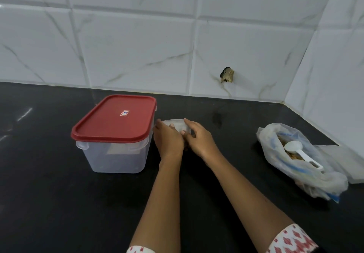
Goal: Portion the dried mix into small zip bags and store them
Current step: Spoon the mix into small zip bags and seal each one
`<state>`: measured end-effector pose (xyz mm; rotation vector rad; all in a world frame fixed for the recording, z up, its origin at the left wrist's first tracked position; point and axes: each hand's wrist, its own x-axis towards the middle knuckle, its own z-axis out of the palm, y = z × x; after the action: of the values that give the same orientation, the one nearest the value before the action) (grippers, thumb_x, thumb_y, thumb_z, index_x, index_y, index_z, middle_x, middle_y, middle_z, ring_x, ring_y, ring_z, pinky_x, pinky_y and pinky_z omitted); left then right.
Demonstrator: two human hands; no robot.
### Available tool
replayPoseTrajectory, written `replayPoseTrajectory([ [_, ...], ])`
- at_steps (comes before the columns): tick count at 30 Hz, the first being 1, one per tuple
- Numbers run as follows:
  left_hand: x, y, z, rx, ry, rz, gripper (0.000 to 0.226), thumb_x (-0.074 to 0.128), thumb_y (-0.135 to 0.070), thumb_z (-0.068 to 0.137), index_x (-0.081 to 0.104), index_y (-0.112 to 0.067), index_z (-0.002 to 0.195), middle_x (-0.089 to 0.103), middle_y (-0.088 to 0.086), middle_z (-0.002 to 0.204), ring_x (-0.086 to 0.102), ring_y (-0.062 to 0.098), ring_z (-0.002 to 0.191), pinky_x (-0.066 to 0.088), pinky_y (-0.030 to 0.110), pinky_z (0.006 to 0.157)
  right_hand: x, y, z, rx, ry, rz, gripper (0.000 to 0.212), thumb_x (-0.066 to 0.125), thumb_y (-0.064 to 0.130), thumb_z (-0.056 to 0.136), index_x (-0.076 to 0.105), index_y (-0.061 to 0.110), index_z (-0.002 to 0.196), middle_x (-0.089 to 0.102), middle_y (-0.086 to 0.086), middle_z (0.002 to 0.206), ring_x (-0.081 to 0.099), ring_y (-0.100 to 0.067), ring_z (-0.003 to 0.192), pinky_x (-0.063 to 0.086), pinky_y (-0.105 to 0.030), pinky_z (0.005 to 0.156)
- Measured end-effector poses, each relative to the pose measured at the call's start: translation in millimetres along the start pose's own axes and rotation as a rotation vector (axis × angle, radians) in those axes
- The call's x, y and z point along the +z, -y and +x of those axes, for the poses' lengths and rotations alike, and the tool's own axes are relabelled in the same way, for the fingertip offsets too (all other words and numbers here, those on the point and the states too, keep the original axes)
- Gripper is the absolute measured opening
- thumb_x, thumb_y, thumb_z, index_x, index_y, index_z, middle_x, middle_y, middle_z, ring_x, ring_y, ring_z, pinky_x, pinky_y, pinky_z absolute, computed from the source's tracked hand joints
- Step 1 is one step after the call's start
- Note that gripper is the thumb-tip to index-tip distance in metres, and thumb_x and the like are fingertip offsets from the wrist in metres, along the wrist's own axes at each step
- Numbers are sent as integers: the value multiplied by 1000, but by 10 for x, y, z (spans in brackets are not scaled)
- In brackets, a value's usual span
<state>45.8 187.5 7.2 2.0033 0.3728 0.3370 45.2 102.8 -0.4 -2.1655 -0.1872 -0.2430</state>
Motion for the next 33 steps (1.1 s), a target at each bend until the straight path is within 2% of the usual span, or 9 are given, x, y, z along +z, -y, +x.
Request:
replayPoseTrajectory([
  [4,7,-20,-43,94,24,91,61,38,-25,99,8,-3,148,14,15,156,17,27,144,21,38,117,-53,-13,-15,-24,-13,-50,47,46,22,97,36,18,142,41,-4,142,40,-19,129,28,-19,101],
  [6,-2,-47,-63,155,-5,153,65,39,-26,99,3,-3,148,9,14,157,11,26,145,17,36,118,-89,-20,-25,-42,-55,-155,47,44,23,97,35,18,142,42,-6,141,38,-24,129,29,-26,104],
  [11,17,-110,-139,321,-16,315,64,34,-24,99,-1,-5,149,-1,11,158,-2,22,146,3,34,119,-350,7,-66,-185,-203,-747,47,39,22,98,32,16,144,36,0,148,34,-22,133,27,-35,107],
  [15,114,-202,-278,452,-8,479,62,27,-27,101,-6,-4,148,-7,11,158,-11,23,146,-8,36,116,-695,-24,-127,-207,-352,-954,46,33,26,91,52,10,130,56,-4,133,51,-23,125,33,-43,107],
  [21,458,-534,-656,597,110,434,62,24,-29,101,-9,-3,147,-11,12,157,-14,22,145,-11,33,115,-1444,-257,-357,-117,-400,-1057,54,25,32,89,56,7,126,60,-6,129,53,-24,123,32,-48,105],
  [25,738,-896,-993,693,186,395,62,23,-30,101,-9,-2,147,-11,12,157,-15,22,145,-11,32,115,-1971,-423,-591,-42,-366,-1081,70,-1,42,88,27,13,146,30,0,152,20,-17,143,0,-37,116],
  [27,897,-1047,-1185,743,223,395,61,21,-29,102,-8,-1,147,-11,13,157,-14,22,145,-11,32,115,-2215,-554,-706,-17,-398,-1070,75,-8,45,84,21,16,148,23,2,155,13,-15,145,-5,-36,116],
  [31,1247,-1284,-1601,813,298,387,58,19,-24,102,-8,1,147,-11,15,157,-13,24,145,-11,33,116,-2610,-812,-927,99,-417,-1048,51,13,34,100,19,16,148,21,3,155,11,-12,145,-7,-35,116],
  [33,1430,-1364,-1774,835,347,399,57,19,-20,102,-8,1,146,-11,16,157,-13,25,145,-10,33,116,-2745,-953,-1015,142,-410,-1029,48,19,30,102,19,17,148,21,3,155,11,-12,145,-6,-34,116],
])
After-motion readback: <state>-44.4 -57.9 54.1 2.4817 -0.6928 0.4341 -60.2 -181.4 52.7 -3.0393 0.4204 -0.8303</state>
